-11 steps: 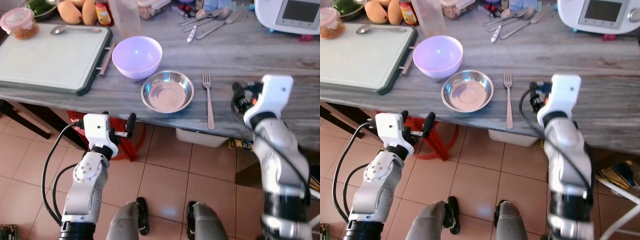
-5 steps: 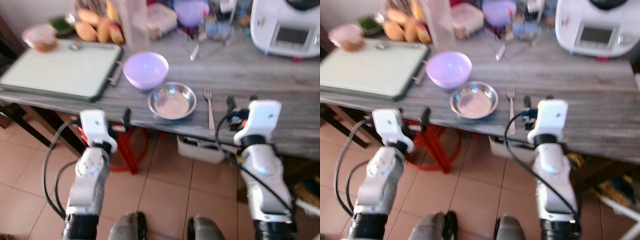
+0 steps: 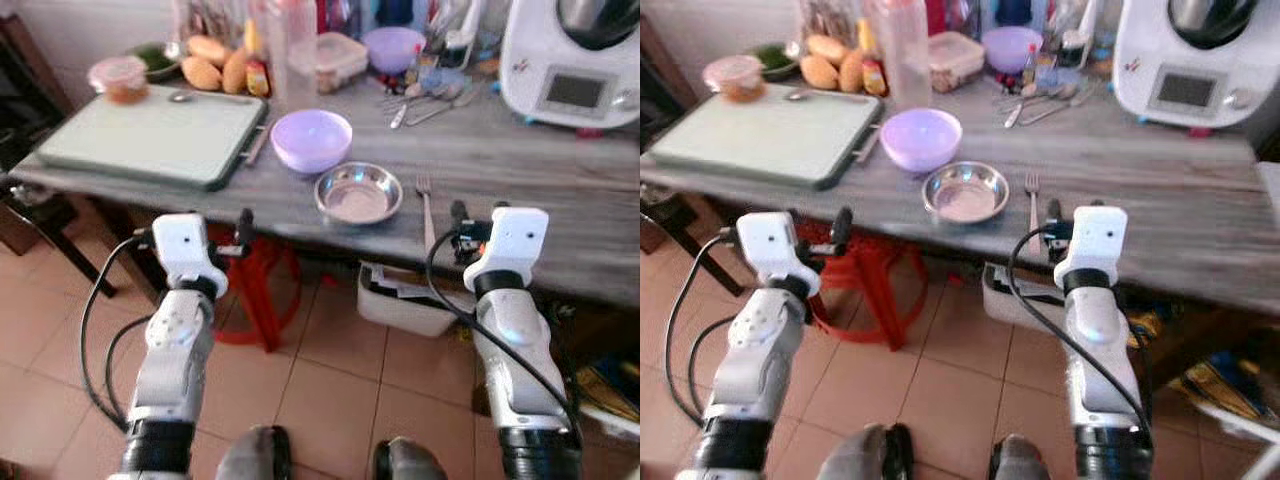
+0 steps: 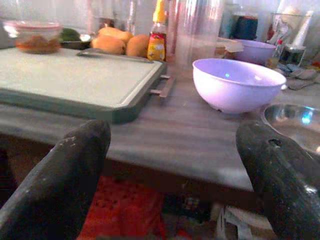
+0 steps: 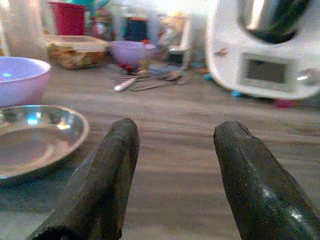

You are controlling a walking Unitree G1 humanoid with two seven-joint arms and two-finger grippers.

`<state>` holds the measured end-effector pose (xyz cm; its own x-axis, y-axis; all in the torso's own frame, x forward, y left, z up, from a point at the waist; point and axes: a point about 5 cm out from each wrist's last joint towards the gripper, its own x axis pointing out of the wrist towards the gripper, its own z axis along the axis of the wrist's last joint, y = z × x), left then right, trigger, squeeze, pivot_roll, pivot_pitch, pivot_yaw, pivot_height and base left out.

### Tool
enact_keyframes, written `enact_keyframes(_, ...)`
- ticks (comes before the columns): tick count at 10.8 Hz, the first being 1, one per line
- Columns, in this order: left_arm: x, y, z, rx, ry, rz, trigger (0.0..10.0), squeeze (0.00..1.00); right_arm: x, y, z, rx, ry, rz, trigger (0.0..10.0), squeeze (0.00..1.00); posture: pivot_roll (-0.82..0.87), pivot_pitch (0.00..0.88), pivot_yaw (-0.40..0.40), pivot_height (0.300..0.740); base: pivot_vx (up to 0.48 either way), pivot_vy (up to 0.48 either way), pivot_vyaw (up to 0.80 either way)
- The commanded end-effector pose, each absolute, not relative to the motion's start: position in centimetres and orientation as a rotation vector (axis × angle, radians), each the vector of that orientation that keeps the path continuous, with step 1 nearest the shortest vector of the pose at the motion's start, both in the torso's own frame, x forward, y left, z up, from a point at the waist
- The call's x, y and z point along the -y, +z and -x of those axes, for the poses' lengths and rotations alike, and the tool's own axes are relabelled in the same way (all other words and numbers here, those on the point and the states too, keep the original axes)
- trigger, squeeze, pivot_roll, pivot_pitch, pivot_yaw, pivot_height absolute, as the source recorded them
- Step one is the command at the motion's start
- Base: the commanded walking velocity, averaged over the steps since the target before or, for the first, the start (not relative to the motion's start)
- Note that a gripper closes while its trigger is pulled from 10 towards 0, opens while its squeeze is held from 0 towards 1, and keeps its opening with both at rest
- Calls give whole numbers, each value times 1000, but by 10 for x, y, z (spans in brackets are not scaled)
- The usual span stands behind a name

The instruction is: Setting the table

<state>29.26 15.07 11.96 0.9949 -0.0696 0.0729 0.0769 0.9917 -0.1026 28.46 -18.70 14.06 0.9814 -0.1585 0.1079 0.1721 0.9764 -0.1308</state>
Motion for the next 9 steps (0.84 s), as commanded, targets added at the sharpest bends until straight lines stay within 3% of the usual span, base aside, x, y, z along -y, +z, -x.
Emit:
enact_keyframes(1,-154,119,-288,75,-53,95,10000,0,188,132,-285,53,-161,199,10000,0,-31,53,63,740,-259,0,0)
enact_keyframes(2,-155,116,-285,65,-51,95,10000,0,182,130,-282,74,-103,159,10000,0,-37,62,63,740,-259,0,0)
enact_keyframes(7,-151,106,-278,17,-74,106,10000,0,198,119,-264,46,-223,102,10000,0,-57,45,67,740,-155,0,0)
enact_keyframes(8,-144,103,-278,6,-93,112,10000,0,200,117,-262,49,-230,83,10000,1000,-63,49,63,740,-270,0,0)
enact_keyframes(9,-141,104,-281,10,-99,119,10000,0,201,121,-264,67,-226,85,10000,1000,-66,53,59,740,-274,0,0)
